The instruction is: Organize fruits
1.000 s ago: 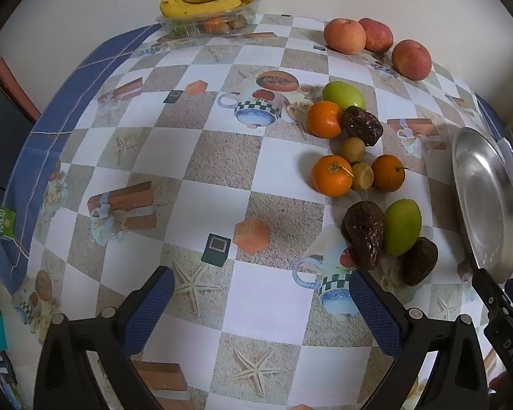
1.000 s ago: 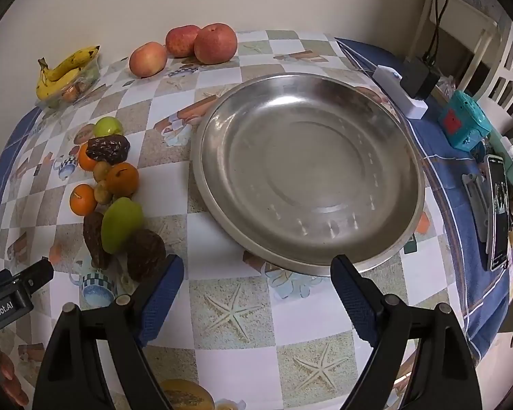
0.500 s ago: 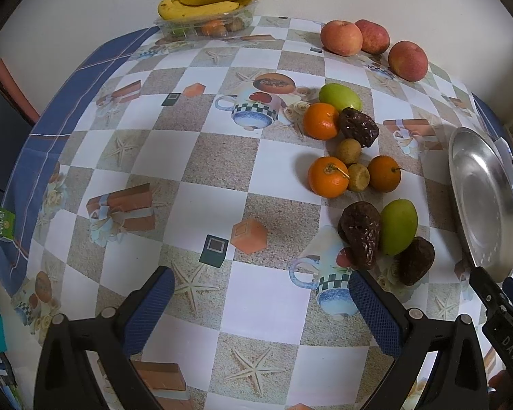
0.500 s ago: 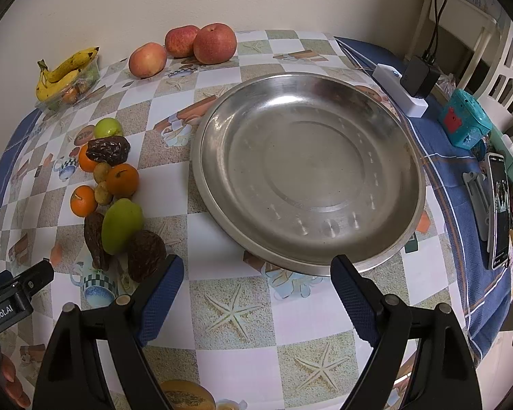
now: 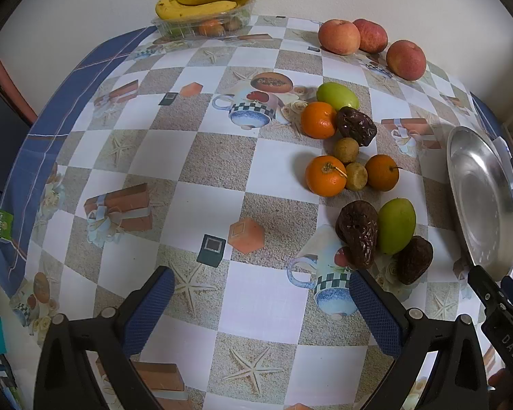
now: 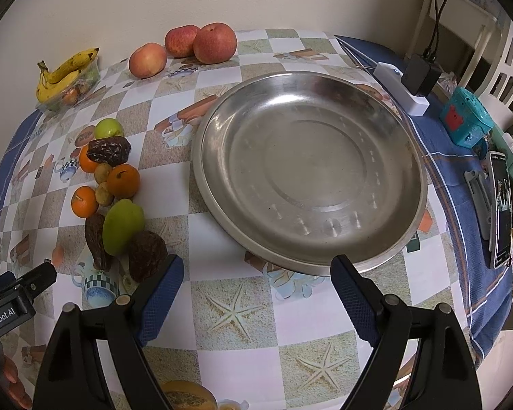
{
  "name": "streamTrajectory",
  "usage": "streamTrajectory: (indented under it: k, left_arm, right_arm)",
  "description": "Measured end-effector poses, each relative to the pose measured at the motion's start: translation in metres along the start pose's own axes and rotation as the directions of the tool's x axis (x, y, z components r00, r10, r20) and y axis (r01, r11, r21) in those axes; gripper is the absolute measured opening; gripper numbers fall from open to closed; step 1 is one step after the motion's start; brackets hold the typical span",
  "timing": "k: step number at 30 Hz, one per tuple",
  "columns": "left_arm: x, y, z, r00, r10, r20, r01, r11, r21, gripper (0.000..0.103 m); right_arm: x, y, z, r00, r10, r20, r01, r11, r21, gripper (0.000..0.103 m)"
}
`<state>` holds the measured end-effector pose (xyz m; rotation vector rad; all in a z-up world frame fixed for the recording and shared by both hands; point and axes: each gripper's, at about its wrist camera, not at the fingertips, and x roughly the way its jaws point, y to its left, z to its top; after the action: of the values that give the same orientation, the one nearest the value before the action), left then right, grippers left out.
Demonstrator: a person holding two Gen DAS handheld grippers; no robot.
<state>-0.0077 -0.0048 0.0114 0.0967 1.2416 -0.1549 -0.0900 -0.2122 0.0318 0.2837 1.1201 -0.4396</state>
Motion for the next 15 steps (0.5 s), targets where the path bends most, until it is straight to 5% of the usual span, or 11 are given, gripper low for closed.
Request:
streamTrajectory:
  k: [15]
  left_arm:
    - [0.0008, 0.0009, -0.0007, 1.000, -0.001, -0.002, 0.001, 1.000, -0.001, 0.103]
  right_arm:
    - [0.0004, -0.0007, 0.0000, 1.000, 0.003, -0.003, -0.003, 1.000, 0.002, 0.088]
